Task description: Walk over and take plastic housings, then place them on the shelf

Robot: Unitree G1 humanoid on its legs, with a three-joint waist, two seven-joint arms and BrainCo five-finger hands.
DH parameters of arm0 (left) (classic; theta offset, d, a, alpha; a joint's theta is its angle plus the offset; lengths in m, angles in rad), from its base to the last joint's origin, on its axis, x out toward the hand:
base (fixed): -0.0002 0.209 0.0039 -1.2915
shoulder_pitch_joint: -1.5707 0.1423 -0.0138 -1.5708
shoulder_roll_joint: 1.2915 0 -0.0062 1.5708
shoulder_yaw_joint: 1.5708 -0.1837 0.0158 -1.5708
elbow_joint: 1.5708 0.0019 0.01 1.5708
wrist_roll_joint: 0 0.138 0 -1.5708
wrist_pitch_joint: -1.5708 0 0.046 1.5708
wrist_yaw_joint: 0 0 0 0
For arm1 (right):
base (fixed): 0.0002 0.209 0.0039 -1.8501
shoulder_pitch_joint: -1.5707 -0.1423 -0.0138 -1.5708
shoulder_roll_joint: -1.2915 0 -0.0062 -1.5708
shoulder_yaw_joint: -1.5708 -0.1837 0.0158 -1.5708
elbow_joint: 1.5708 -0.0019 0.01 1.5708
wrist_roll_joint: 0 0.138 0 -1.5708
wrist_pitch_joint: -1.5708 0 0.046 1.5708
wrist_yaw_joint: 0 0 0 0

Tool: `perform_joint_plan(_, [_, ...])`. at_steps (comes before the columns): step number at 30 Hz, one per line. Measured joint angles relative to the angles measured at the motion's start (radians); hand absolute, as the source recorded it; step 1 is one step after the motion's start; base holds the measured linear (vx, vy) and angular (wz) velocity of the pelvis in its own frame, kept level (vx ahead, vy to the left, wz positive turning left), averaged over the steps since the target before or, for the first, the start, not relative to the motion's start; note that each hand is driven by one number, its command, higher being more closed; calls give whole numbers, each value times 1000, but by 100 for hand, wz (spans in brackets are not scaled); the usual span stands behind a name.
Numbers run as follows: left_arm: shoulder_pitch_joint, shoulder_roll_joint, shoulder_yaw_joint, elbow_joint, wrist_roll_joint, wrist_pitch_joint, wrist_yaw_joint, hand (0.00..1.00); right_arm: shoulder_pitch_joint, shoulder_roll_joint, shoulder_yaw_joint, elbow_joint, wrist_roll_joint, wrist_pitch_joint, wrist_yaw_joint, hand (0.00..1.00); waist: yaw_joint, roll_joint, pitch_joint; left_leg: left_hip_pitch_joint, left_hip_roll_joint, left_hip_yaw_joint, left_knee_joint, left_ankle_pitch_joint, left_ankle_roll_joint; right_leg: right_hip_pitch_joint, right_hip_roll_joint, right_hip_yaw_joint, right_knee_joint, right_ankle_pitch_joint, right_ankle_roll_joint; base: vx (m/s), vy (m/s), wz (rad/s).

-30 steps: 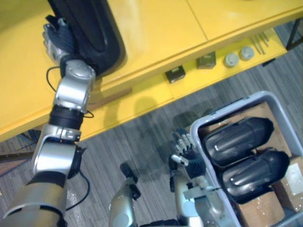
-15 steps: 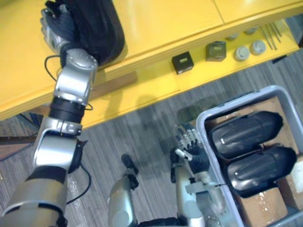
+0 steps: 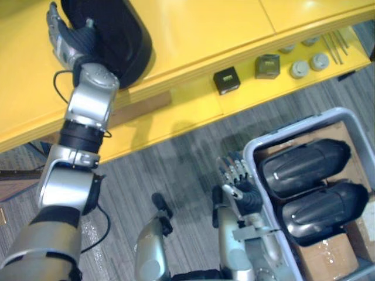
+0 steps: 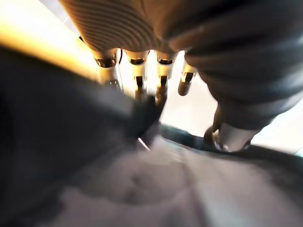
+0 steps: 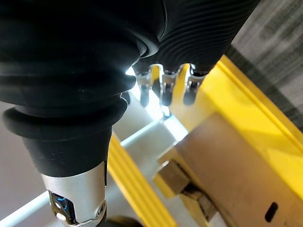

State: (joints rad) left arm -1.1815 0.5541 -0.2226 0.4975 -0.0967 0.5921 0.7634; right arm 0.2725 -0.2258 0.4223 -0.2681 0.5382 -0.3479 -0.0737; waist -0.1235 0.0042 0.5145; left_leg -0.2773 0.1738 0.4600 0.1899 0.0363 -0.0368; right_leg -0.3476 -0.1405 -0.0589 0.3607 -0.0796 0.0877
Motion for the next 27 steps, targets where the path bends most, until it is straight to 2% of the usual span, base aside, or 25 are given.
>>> perform_joint_plan(4, [1,0,0,0,-1,3,0,0,1,-8,1,0,2,0,1,0,1,17,-16,1,-4,-1,-8,5,1,0,-3,-3,-2,1,0,8,0,2])
perform_joint_plan(9, [0,1,0,-2,-1,-6,18,0,23,-9,2,0,7,-1,1,0,1,17,-58,5,-7,1,-15,6,0,2,-4,-1,-5,1,0,35,-3,-1])
perform_joint_plan(12, [0,15,-6,-9,-2,-27,75,0,57,-9,3,0,6,-1,0,0,-2,18,-65,34,-11,5,-27,7,-1,30,-5,-1,-15,2,1,23,2,-2])
perform_joint_plan(14, [0,28,-20,-19,-2,-60,131,0,84,-9,11,1,5,-4,-8,0,-4,20,-82,43,-15,5,-41,12,-2,37,-6,-3,-24,3,2,0,0,0])
perform_joint_plan(16, [-2,37,-17,-67,-2,-134,207,0,109,-9,28,1,3,-11,-27,0,-6,21,-95,54,-21,3,-61,22,-3,46,-7,-8,-33,7,2,25,-1,5])
perform_joint_plan(17, [-3,40,-17,-82,-3,-151,223,0,111,-9,33,2,2,-15,-37,0,-10,21,-95,57,-23,0,-65,24,-3,52,-8,-13,-38,8,3,20,2,12])
perform_joint_plan(20, [-4,67,-12,-152,-6,-269,295,0,116,-5,43,2,-9,-39,-68,0,-29,23,-105,70,-32,-11,-91,35,-1,71,-10,-23,-58,15,7,11,7,9])
perform_joint_plan(21, [-4,70,-7,-161,-9,-298,300,0,117,-3,42,2,-13,-42,-76,0,-29,24,-108,71,-33,-11,-94,37,0,71,-11,-23,-60,17,7,0,0,0])
perform_joint_plan(23, [-3,69,22,-200,-14,-384,325,0,116,2,42,3,-28,-45,-89,0,-33,26,-109,91,-44,-13,-116,47,1,84,-15,-23,-64,17,8,35,12,2])
perform_joint_plan(25, [-2,69,23,-218,-15,-442,324,0,116,2,41,4,-58,-45,-103,0,-34,26,-109,121,-49,-15,-138,54,0,113,-15,-28,-78,18,10,49,9,5])
perform_joint_plan(26, [11,70,31,-261,-22,-503,322,0,115,3,39,4,-92,-50,-119,0,-36,32,-116,146,-56,-21,-163,61,0,141,-16,-37,-95,19,11,43,7,11])
perform_joint_plan(27, [23,70,35,-281,-28,-529,317,0,115,3,37,6,-104,-50,-125,0,-40,36,-132,147,-59,-27,-173,66,0,144,-18,-45,-101,19,11,43,9,21])
